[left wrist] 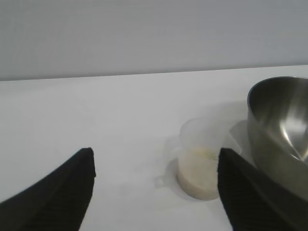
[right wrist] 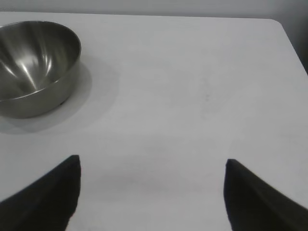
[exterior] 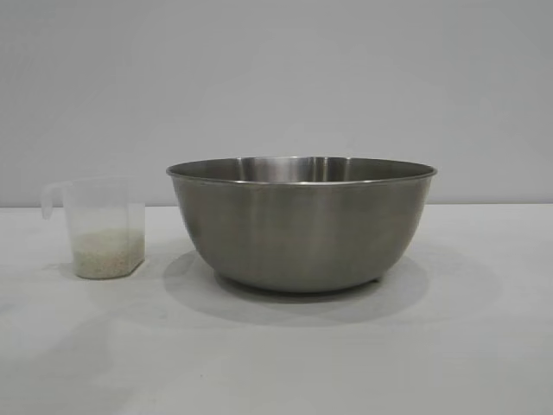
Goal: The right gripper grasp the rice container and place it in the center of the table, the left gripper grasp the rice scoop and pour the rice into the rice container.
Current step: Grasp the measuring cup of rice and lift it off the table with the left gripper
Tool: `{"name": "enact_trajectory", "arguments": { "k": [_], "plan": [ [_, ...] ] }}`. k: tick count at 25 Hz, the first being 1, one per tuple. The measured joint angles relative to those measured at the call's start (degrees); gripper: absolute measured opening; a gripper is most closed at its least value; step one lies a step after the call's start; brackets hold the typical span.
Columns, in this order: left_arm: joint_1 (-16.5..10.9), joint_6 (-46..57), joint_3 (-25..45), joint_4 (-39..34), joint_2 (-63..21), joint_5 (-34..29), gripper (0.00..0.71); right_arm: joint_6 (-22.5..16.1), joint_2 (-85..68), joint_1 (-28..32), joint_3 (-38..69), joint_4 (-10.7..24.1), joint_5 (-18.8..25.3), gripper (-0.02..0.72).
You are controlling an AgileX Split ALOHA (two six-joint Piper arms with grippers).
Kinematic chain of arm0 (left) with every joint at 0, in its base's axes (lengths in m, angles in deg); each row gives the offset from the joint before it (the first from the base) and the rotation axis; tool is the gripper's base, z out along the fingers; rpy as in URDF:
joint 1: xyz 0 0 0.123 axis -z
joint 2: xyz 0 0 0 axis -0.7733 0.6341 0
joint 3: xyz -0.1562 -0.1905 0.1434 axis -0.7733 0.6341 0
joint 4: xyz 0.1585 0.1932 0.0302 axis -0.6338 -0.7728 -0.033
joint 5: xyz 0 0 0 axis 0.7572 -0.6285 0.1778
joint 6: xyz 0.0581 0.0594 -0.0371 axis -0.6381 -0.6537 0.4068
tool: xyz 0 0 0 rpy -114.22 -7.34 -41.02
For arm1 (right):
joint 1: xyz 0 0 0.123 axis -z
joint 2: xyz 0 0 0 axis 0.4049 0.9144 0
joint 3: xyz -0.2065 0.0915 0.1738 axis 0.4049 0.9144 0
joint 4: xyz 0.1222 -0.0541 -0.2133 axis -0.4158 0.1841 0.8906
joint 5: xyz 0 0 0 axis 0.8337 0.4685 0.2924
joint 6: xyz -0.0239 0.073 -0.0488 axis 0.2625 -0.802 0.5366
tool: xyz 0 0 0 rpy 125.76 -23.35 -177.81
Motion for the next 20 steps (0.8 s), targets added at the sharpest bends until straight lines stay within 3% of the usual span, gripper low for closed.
{"name": "enact_trajectory", "arguments": {
  "k": [5,11,15,17,20],
  "plan": [
    [0.0,-0.52,0.0,-0.13,1.05,1.63,0.505,0.0,0.0,0.0,0.0,0.0,0.0,0.573],
    [0.0,-4.42,0.0,-3.78,10.86,10.45,0.272,0.0,0.0,0.0,0.0,0.0,0.0,0.573],
    [0.0,-4.46,-0.71,-5.3,18.34,10.85,0.286,0.0,0.0,0.0,0.0,0.0,0.0,0.573],
    [0.0,-4.46,-1.07,-5.36,21.22,10.85,0.341,0.0,0.0,0.0,0.0,0.0,0.0,0.573],
    [0.09,-4.46,-2.27,-5.36,25.25,10.85,0.335,0.0,0.0,0.0,0.0,0.0,0.0,0.573]
  ]
}}
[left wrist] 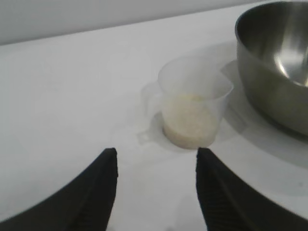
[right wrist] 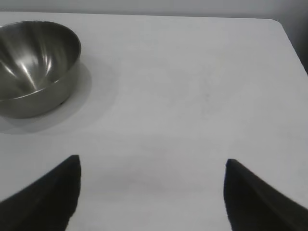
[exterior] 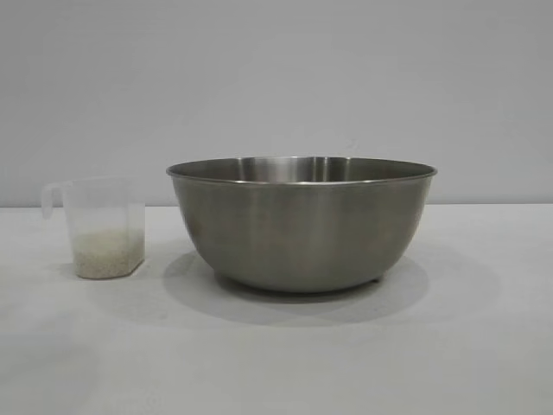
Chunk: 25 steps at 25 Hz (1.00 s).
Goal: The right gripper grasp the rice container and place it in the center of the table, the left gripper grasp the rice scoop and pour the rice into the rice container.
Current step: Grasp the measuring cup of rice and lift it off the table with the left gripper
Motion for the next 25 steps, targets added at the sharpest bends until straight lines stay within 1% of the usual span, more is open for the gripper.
{"name": "enact_trajectory", "arguments": {
  "k": [1,2,3,4,25],
  "plan": [
    [0.0,0.0,-0.52,0.0,1.01,0.0,0.335,0.0,0.0,0.0,0.0,0.0,0.0,0.573],
    [0.0,0.0,-1.14,0.0,2.16,0.04,0.278,0.0,0.0,0.0,0.0,0.0,0.0,0.573],
    [0.0,0.0,-1.84,0.0,3.26,0.04,0.26,0.0,0.0,0.0,0.0,0.0,0.0,0.573],
    [0.0,0.0,-2.26,0.0,4.08,0.04,0.273,0.0,0.0,0.0,0.0,0.0,0.0,0.573],
    [0.0,0.0,-14.61,0.93,14.83,0.14,0.273,0.0,0.0,0.0,0.0,0.0,0.0,0.573]
  ]
}}
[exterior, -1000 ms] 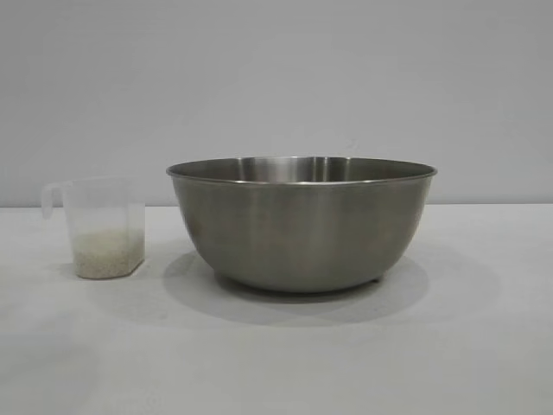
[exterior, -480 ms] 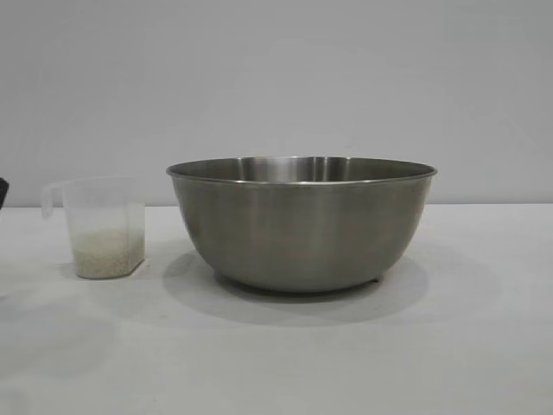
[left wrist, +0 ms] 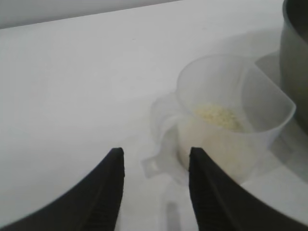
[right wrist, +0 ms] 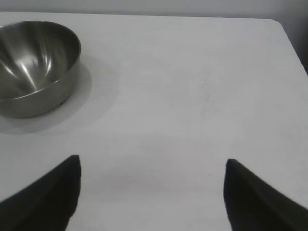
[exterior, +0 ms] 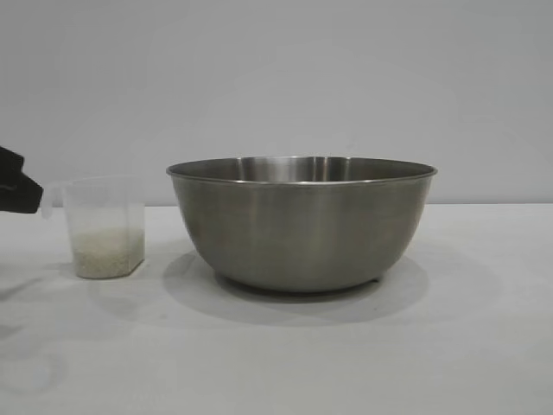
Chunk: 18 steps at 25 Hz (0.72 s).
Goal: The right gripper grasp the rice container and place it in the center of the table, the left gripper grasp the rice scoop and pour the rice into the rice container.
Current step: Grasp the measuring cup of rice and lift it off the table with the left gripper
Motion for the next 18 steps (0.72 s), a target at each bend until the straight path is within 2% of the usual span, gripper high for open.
{"name": "enact_trajectory", "arguments": {
  "k": [18],
  "plan": [
    [0.0,0.0,-8.12,1.5,6.98,0.0,0.273,0.0,0.0,0.0,0.0,0.0,0.0,0.573]
  ]
}}
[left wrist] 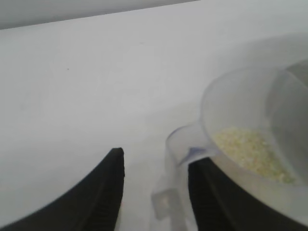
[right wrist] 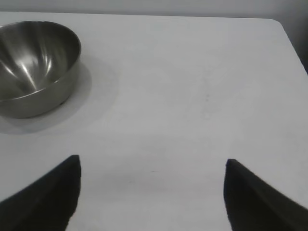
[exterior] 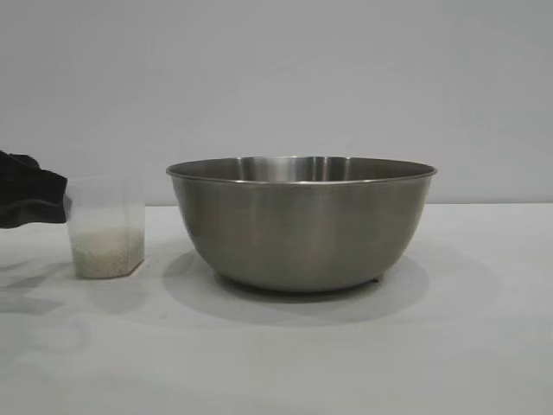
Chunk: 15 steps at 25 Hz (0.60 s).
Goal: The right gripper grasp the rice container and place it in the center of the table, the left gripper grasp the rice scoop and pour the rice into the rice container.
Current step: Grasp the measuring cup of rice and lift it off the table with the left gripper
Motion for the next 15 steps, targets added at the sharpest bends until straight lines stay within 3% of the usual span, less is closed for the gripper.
{"name": "enact_trajectory", "arguments": {
  "k": [2,6,8,15],
  "plan": [
    [0.0,0.0,-1.22,0.0,1.04,0.0,0.273,0.0,0.0,0.0,0.0,0.0,0.0,0.573],
    [0.0,0.0,-2.79,0.0,2.3,0.0,0.066,0.0,0.0,0.0,0.0,0.0,0.0,0.573],
    [0.0,-0.09,-3.35,0.0,2.3,0.0,0.0,0.0,0.0,0.0,0.0,0.0,0.0,0.573],
    [0.0,-0.68,-4.08,0.0,2.07,-0.24,0.0,0.0,0.0,0.0,0.0,0.0,0.0,0.573]
  ]
}}
